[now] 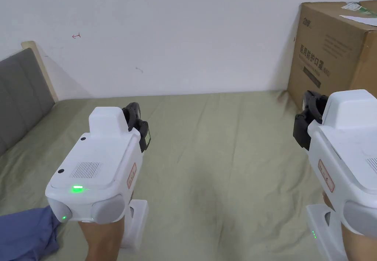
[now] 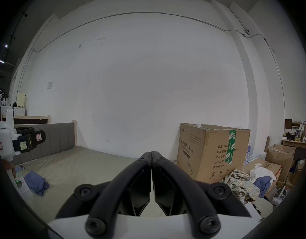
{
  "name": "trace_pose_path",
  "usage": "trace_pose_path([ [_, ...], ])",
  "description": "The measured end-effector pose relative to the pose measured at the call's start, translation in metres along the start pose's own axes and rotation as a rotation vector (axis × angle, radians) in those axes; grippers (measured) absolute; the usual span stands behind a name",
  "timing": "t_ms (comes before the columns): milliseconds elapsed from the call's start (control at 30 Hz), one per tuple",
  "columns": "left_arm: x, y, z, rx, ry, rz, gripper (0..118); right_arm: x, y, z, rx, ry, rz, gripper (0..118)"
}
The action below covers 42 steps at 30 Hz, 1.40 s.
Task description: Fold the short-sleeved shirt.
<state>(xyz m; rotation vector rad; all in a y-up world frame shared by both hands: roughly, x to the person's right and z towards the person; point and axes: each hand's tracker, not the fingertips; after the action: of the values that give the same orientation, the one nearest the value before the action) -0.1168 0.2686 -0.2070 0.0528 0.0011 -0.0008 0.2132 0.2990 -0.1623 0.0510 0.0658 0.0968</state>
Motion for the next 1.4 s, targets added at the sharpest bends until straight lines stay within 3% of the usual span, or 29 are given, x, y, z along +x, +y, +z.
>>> trace_pose_path([
  [1400,-0.017,0.001,0.018,0.012,0.028,-0.006,0,-0.007,0.003,0.011,-0.001,0.001,0.015,0],
])
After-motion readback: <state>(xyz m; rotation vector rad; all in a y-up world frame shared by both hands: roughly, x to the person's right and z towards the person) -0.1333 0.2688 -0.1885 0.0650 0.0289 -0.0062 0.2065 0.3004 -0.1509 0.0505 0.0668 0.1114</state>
